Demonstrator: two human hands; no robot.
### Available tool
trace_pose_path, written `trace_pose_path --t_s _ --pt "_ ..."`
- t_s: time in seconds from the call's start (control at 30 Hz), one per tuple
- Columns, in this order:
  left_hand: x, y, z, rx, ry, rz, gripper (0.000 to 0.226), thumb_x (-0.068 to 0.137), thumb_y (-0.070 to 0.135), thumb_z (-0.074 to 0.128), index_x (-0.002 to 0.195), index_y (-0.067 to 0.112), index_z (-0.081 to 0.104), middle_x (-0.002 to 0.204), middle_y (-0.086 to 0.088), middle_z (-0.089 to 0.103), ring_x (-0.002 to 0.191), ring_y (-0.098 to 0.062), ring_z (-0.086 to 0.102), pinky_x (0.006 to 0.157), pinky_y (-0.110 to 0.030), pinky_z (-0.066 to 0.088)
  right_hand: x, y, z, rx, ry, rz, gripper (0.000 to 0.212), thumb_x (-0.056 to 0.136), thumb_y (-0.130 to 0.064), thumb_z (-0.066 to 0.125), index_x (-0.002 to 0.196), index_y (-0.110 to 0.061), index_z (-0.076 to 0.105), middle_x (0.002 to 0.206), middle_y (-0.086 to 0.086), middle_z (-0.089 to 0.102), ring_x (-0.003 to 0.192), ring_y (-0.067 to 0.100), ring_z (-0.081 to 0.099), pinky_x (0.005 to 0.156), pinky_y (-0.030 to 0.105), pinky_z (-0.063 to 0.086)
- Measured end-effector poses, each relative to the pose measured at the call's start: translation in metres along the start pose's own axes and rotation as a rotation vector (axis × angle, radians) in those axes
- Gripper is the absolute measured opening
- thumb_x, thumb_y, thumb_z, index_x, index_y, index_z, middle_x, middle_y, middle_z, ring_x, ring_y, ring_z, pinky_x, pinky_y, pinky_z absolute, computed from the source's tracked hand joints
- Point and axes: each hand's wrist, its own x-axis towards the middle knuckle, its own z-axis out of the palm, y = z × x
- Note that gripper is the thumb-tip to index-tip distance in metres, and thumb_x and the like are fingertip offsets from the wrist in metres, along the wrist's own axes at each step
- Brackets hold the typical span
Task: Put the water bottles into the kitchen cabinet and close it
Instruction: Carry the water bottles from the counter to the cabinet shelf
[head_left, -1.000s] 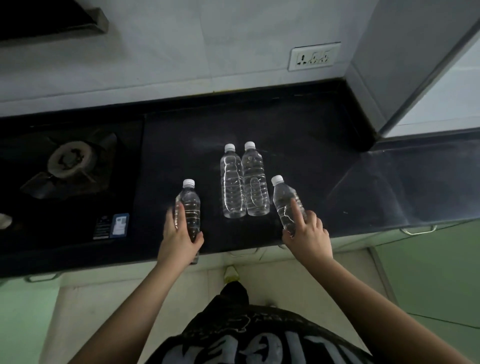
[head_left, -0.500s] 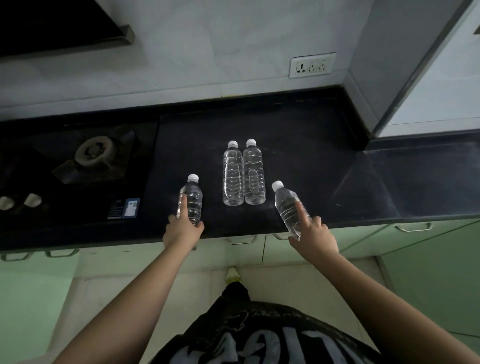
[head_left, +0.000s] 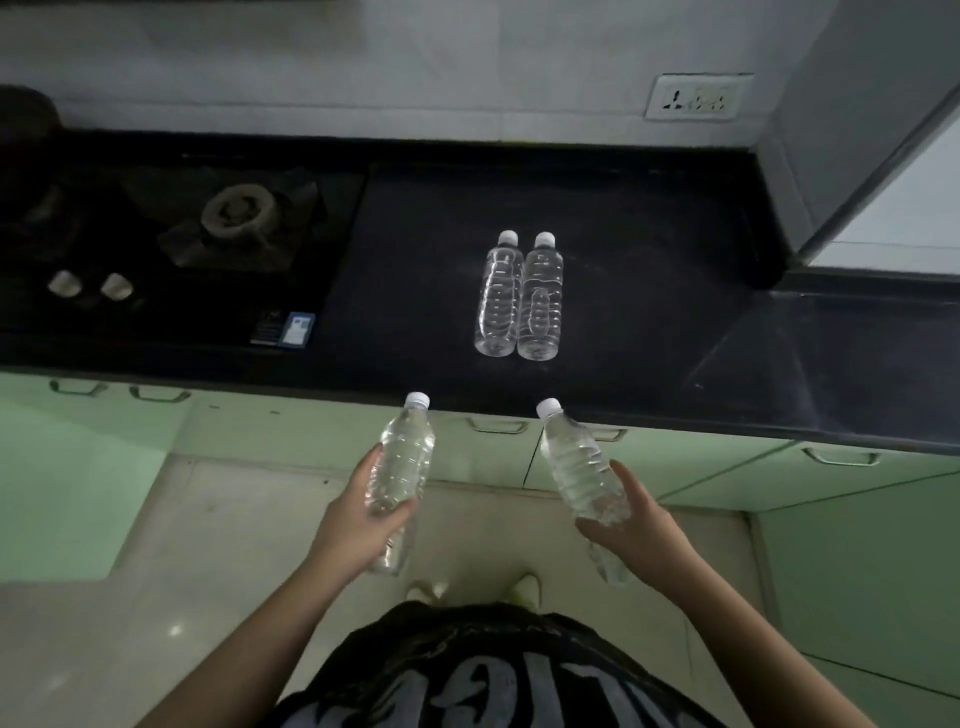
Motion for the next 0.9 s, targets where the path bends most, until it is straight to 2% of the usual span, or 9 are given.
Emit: trace_pose_path --t_s 0.17,0.27,0.37,0.43,0.5,0.53,0.77,0.83,0.9 --pt "-0.049 -0.024 -0.018 -0.127 -0.007 -0.013 0.078 0.078 0.038 0.079 0.131 0.067 0.03 0.122 0.017 0.062 0.095 -0.002 0.065 0.068 -0.019 0.051 -0.028 -0.016 0.036 0.168 -0.089 -0.067 0.073 0.078 -0.039 0.078 0.14 -0.024 0.043 0.125 -0.003 0.062 0.094 0.008 0.066 0.084 0.035 0.057" --pt "-0.077 -0.042 -0.038 -0.218 0.029 -0.066 0.082 0.077 0.035 0.08 0.139 0.057 0.032 0.117 0.014 0.064 0.084 -0.008 0.07 0.063 -0.027 0.059 -0.038 -0.032 0.059 0.151 -0.152 -0.077 0.075 0.074 -0.044 0.079 0.138 -0.024 0.045 0.121 -0.001 0.063 0.094 0.015 0.068 0.082 0.039 0.058" --pt "-0.111 -0.07 -0.064 -0.294 0.097 -0.091 0.073 0.08 0.026 0.08 0.136 0.043 0.037 0.11 0.006 0.064 0.075 -0.001 0.068 0.052 -0.012 0.051 -0.057 -0.057 0.084 0.192 -0.251 -0.103 0.065 0.074 -0.044 0.08 0.13 -0.024 0.053 0.113 0.001 0.069 0.087 0.017 0.072 0.079 0.042 0.059" --pt "-0.137 -0.097 -0.081 -0.37 0.134 -0.105 0.049 0.078 0.022 0.082 0.115 0.037 0.052 0.102 0.004 0.069 0.069 0.0 0.069 0.056 -0.017 0.056 -0.076 -0.076 0.104 0.217 -0.324 -0.152 0.052 0.074 -0.043 0.078 0.12 -0.026 0.06 0.103 0.001 0.073 0.088 0.019 0.073 0.084 0.05 0.058" --pt "-0.166 -0.13 -0.097 -0.455 0.164 -0.151 0.047 0.068 0.032 0.084 0.108 0.033 0.06 0.096 -0.001 0.073 0.07 -0.012 0.072 0.065 -0.039 0.062 -0.097 -0.093 0.13 0.216 -0.39 -0.189 0.039 0.079 -0.039 0.076 0.115 -0.03 0.063 0.104 0.0 0.074 0.093 0.02 0.072 0.088 0.052 0.055" --pt "-0.182 -0.146 -0.106 -0.501 0.184 -0.171 0.052 0.061 0.038 0.083 0.108 0.032 0.062 0.095 -0.002 0.073 0.07 -0.015 0.072 0.065 -0.044 0.062 -0.108 -0.102 0.145 0.208 -0.413 -0.202 0.035 0.082 -0.035 0.074 0.115 -0.03 0.064 0.105 0.0 0.074 0.095 0.02 0.071 0.09 0.052 0.054" --pt "-0.295 -0.23 -0.156 -0.77 0.352 -0.176 0.062 0.051 0.048 0.077 0.108 0.029 0.062 0.096 -0.002 0.074 0.083 -0.016 0.073 0.056 -0.028 0.057 -0.18 -0.156 0.258 0.042 -0.558 -0.35 0.038 0.082 -0.033 0.075 0.118 -0.036 0.063 0.109 -0.008 0.073 0.1 0.013 0.07 0.09 0.046 0.054" --pt "-0.32 -0.248 -0.168 -0.842 0.404 -0.177 0.055 0.061 0.04 0.08 0.111 0.027 0.062 0.1 -0.004 0.074 0.085 -0.016 0.073 0.055 -0.023 0.054 -0.198 -0.17 0.288 0.006 -0.594 -0.397 0.039 0.076 -0.034 0.076 0.113 -0.034 0.064 0.105 -0.007 0.073 0.095 0.014 0.07 0.084 0.045 0.057" --pt "-0.34 -0.263 -0.179 -0.897 0.461 -0.178 0.039 0.081 0.019 0.077 0.116 0.023 0.06 0.102 -0.008 0.073 0.078 -0.011 0.073 0.051 -0.018 0.05 -0.214 -0.186 0.316 -0.012 -0.638 -0.43 0.041 0.072 -0.035 0.074 0.111 -0.032 0.064 0.103 -0.004 0.074 0.095 0.018 0.07 0.08 0.046 0.059"
